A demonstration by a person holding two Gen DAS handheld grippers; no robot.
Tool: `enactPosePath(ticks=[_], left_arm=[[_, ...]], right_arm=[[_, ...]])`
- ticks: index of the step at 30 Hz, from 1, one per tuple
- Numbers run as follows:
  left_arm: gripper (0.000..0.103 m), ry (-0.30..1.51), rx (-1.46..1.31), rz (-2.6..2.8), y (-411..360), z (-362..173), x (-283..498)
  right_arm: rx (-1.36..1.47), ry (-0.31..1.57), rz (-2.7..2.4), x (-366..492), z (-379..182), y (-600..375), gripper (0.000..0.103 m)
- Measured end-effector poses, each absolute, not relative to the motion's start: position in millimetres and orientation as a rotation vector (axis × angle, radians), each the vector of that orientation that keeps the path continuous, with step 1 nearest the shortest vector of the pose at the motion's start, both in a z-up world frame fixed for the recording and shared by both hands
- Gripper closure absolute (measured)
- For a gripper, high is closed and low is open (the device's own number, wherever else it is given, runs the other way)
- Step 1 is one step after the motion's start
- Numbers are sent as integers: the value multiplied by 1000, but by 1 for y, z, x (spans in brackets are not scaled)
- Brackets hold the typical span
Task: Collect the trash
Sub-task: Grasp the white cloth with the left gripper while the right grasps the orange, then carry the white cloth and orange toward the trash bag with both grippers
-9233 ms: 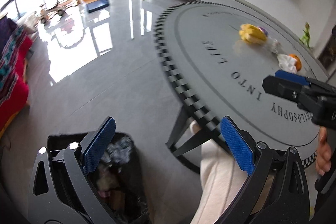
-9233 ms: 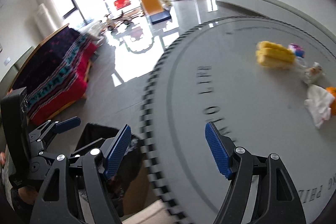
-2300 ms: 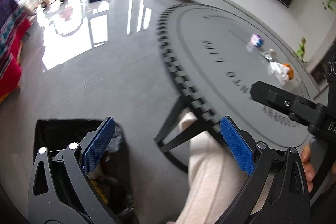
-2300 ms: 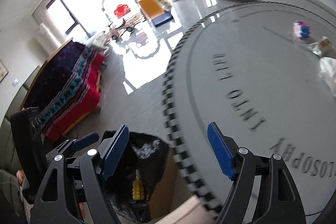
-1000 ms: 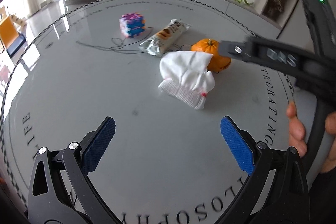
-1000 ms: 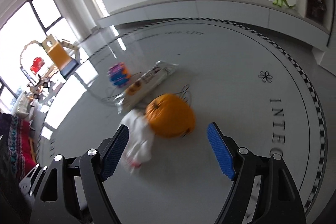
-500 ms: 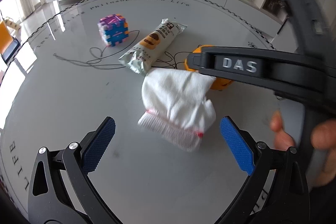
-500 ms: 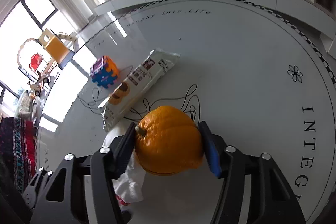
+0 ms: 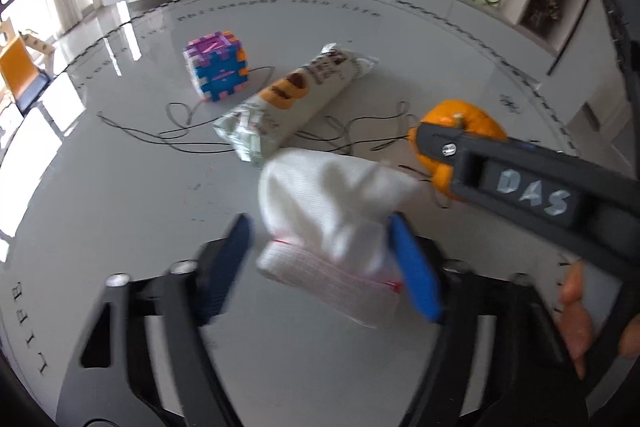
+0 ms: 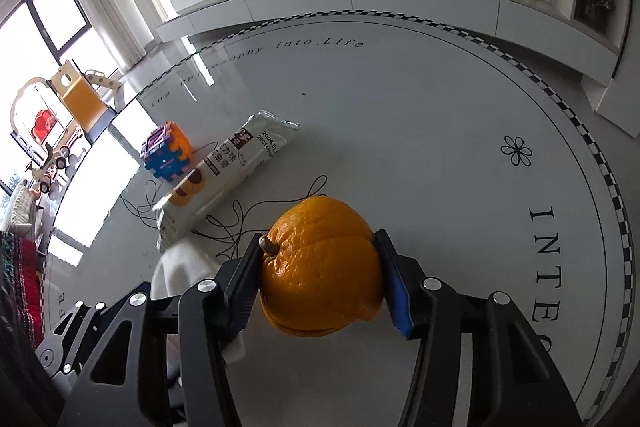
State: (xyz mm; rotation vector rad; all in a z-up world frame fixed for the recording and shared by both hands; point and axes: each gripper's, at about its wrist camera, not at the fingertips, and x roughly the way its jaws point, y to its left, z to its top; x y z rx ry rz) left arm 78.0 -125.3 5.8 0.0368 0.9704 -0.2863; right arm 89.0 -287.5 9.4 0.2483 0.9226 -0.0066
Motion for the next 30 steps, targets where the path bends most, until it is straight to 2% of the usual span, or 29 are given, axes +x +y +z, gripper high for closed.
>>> enactPosePath(ticks=[11,30], left_arm=[[81,957,83,-333,-129,14,64],[82,867,-15,-278,-51,56,-20]], right_arm=[[216,927,7,74,14,-274,47],[164,886,124,-1,57,-209,47]])
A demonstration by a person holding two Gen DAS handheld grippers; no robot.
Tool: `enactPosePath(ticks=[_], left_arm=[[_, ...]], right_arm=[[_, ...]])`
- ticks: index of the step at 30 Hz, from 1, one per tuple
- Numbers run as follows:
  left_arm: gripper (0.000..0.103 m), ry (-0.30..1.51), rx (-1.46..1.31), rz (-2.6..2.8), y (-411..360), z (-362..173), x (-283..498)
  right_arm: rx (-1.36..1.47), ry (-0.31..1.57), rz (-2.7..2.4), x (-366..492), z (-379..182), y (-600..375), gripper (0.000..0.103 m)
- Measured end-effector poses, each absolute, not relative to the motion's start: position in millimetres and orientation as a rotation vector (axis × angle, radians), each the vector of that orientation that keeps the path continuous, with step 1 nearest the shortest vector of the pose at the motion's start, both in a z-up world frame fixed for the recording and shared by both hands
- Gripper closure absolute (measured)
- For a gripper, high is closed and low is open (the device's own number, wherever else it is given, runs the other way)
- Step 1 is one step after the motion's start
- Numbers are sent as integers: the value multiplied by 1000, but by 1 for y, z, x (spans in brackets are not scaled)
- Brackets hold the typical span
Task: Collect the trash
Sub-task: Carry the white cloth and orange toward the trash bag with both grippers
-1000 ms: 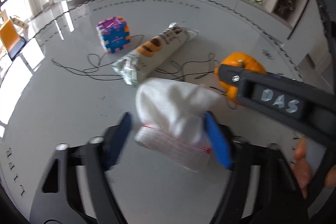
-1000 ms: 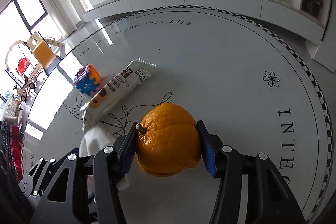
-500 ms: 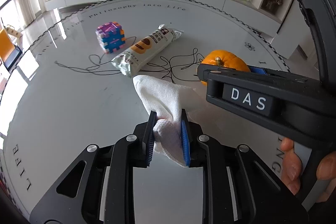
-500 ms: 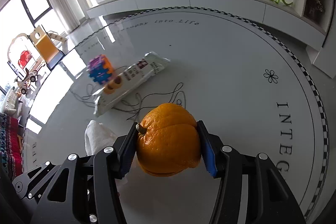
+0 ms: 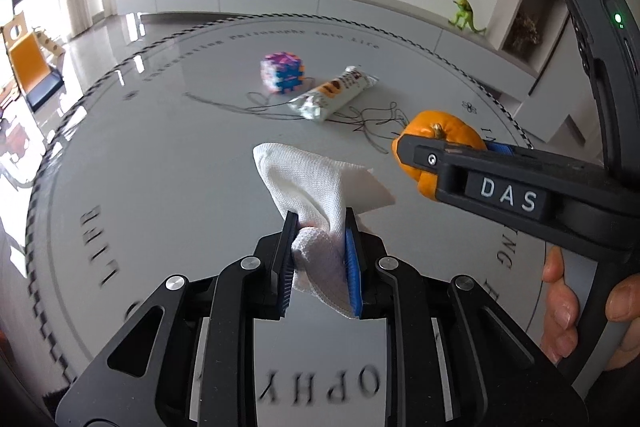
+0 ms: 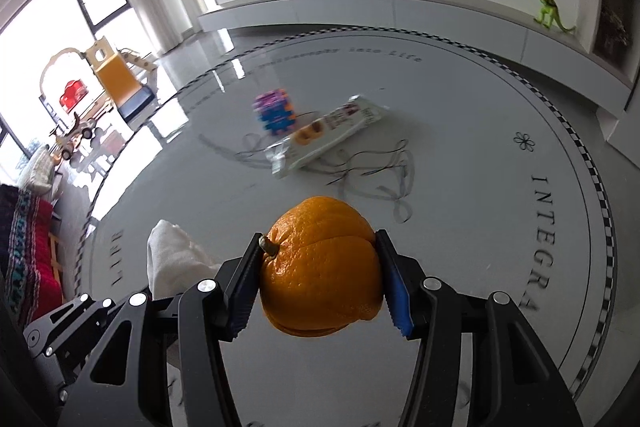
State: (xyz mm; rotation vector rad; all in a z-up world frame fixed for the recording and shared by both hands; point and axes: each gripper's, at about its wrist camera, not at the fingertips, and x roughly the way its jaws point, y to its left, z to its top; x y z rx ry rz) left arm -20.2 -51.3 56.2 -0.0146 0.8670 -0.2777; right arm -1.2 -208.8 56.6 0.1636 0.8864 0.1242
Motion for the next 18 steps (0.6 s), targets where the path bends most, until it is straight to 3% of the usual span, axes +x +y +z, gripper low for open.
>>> enactPosePath(ticks=[18], left_arm=[[82,801,-86,-58,69,69,-135]], right_arm=[[31,899,404,-89,57,-61,47]])
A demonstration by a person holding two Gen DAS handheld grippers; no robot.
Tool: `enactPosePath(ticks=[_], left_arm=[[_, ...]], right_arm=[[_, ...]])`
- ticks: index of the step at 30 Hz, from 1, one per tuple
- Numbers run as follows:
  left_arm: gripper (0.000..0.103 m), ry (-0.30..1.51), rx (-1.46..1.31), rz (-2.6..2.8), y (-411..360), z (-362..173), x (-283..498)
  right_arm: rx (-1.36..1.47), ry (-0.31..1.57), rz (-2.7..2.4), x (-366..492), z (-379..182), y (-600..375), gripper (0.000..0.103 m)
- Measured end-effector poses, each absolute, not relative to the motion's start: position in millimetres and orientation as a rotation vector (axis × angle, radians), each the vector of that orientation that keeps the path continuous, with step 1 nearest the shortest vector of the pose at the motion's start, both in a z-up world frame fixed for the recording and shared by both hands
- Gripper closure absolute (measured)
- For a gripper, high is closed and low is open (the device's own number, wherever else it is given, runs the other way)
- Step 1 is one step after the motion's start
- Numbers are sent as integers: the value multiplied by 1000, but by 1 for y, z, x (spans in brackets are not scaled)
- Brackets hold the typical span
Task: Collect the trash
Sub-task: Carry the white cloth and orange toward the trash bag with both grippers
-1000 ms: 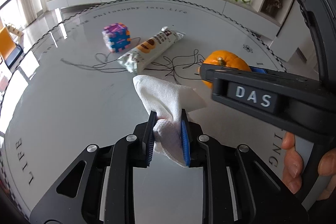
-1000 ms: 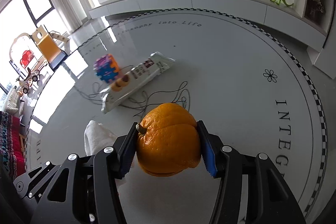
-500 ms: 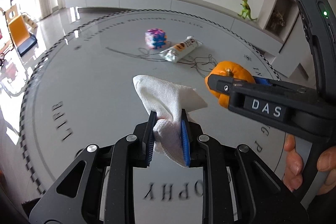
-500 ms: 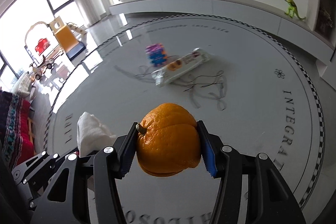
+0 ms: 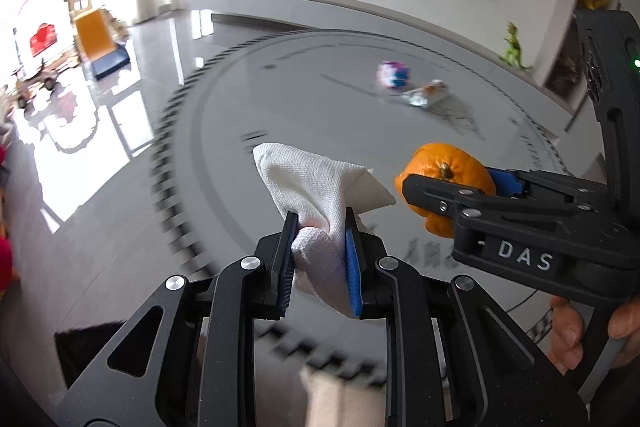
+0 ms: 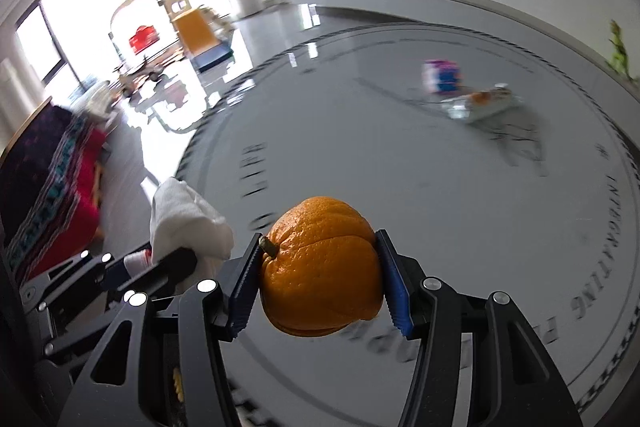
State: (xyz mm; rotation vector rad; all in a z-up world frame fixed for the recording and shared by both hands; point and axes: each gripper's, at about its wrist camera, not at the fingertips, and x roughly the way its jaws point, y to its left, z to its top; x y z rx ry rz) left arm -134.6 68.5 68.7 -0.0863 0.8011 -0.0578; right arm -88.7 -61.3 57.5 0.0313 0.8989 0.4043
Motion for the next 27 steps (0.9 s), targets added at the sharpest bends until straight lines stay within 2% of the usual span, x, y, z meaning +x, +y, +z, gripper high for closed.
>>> enactPosePath(ticks=[14,27], left_arm=[[82,824,-198,205,186,45,-259],[82,899,-358,466,271,-4,-359]], right_arm=[[-138,906,729,-179,54,88,47],[-332,976,901,-243,17,181,47]])
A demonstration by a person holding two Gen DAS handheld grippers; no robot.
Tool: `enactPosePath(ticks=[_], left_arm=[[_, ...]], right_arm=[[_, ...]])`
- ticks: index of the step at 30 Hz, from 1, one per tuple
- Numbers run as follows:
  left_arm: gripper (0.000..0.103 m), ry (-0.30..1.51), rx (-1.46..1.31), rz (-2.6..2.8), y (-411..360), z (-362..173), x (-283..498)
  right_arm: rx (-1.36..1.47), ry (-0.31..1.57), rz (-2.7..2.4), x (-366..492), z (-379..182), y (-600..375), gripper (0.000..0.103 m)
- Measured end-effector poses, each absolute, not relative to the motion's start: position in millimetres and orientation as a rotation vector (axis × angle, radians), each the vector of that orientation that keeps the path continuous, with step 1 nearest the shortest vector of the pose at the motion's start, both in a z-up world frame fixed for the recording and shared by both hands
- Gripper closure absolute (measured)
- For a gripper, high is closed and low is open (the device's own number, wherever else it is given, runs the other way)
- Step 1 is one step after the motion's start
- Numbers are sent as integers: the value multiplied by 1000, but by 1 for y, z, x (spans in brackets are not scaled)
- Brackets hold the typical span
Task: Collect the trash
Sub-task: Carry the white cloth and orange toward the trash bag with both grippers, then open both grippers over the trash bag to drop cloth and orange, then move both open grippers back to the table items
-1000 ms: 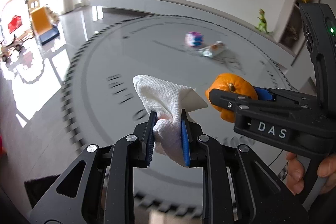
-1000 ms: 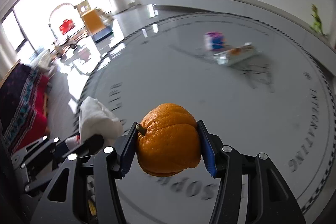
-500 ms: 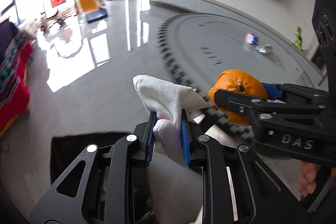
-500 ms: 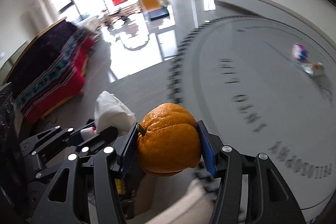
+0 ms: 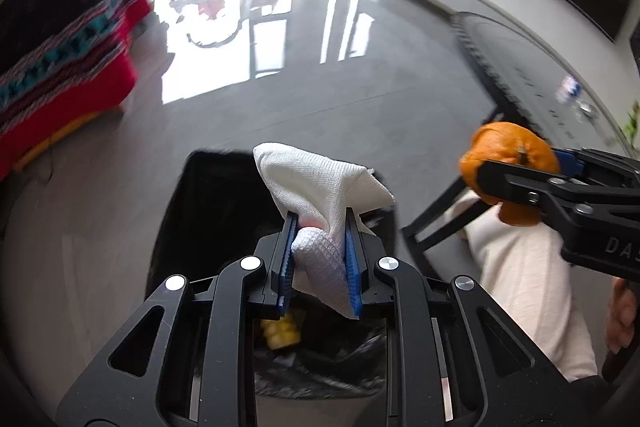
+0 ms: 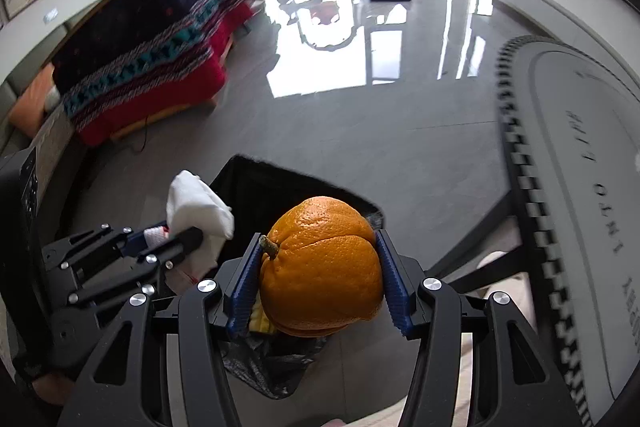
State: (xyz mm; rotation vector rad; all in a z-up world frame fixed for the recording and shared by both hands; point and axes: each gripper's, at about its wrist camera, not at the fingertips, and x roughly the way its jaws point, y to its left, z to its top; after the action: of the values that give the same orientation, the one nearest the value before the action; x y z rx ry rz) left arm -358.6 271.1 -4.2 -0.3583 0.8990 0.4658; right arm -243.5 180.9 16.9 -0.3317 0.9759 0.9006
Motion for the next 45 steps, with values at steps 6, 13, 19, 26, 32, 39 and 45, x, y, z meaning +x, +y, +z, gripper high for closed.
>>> enactPosePath(ticks=[6,13,19,26,32,39,45], left_arm=[[6,950,-396,609,298,-23,-386],[6,959,-431,623,311,-33,-389],[6,963,-406,596,298,-28,-381],[6,952,-395,551,288,-18,-366],[6,910,-363,477,271,4,-333],[6,891,-302,394,245,25,-287],[6,894,-251,303,213,36,-240]], right_arm=[[-429,1003,934,-261,2,212,25],[-416,979,945,-264,6,207,25],[-377,986,937,-256,8,200,25],[-336,971,914,-245,14,183,25],[-284,934,882,-228,29,157,25],[-212,914,816,-193,46,115,25],[-145,901,726,-157,54,71,25]])
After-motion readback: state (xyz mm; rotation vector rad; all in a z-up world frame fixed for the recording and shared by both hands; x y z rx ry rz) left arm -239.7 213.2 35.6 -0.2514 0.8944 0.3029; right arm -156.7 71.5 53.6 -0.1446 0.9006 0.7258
